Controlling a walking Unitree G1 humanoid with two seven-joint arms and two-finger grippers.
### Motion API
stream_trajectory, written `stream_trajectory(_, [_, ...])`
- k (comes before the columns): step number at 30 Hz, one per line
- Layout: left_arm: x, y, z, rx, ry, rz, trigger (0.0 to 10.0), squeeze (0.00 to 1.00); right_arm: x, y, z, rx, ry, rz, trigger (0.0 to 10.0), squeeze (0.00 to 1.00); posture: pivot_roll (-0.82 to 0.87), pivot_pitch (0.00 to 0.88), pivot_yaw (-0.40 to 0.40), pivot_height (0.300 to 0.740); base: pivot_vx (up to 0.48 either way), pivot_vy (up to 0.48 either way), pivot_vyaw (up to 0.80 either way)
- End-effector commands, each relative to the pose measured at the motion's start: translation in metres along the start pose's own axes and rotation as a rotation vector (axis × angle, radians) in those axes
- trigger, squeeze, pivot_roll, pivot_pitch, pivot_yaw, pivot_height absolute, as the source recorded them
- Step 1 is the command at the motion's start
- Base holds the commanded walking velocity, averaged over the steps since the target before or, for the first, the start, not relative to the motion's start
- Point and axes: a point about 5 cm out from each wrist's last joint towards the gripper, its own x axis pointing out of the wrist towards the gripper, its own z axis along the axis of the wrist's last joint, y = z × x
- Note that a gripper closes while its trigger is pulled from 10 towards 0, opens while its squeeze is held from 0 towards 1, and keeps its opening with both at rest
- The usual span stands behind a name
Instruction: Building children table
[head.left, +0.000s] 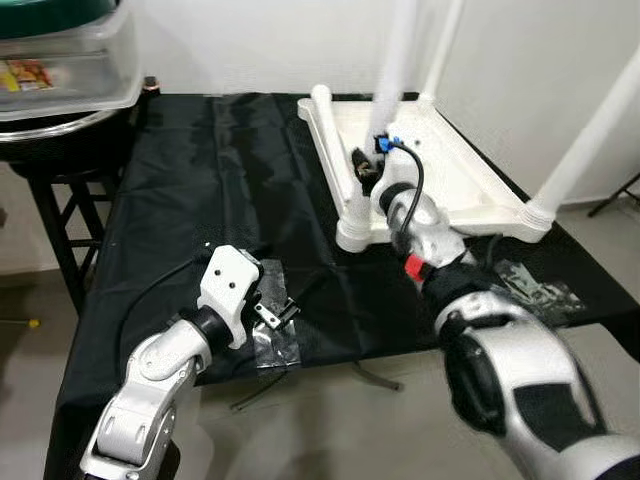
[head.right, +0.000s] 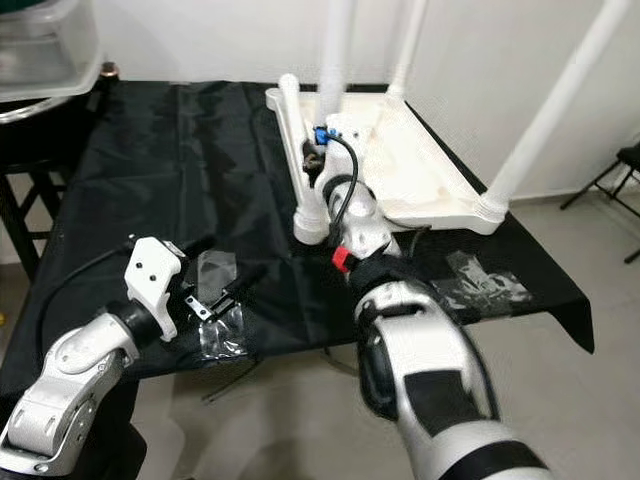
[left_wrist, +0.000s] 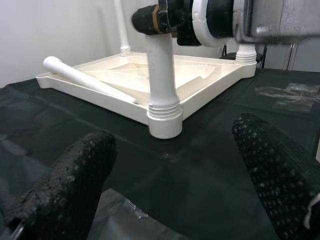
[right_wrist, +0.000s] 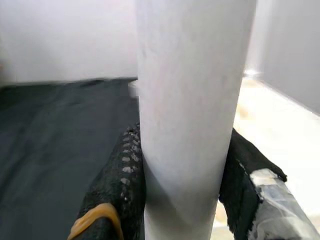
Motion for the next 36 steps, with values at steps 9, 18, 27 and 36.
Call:
stream_trajectory(9, [0.001, -0.004, -0.001, -0.006, 0.001, -0.006, 10.0, 0.00, -0.011, 0.022, -0.001, 0.022, -0.009, -0.145, 10.0, 0.00, 0.09, 0.122, -0.085, 0.740, 0.000, 0.000, 0.00])
stream_trajectory(18, [0.001, -0.003, -0.002, -0.009, 0.004, -0.004, 10.0, 0.00, -0.019, 0.016, 0.005, -0.021, -0.095, -0.165, 10.0, 1.00, 0.09, 0.122, -0.082, 0.740, 0.000, 0.000, 0.00])
stream_trajectory(27, [0.000, -0.006, -0.007, -0.022, 0.017, -0.005, 10.0, 0.00, -0.058, 0.010, -0.008, -0.115, -0.214, -0.053, 10.0, 1.00, 0.08, 0.110, -0.072, 0.740, 0.000, 0.000, 0.00])
stream_trajectory(36, [-0.003, -0.004, -0.015, -0.022, 0.044, 0.014, 10.0, 0.00, -0.099, -0.003, -0.031, -0.196, -0.242, 0.122, 10.0, 0.00, 0.07, 0.088, -0.068, 0.740, 0.000, 0.000, 0.00])
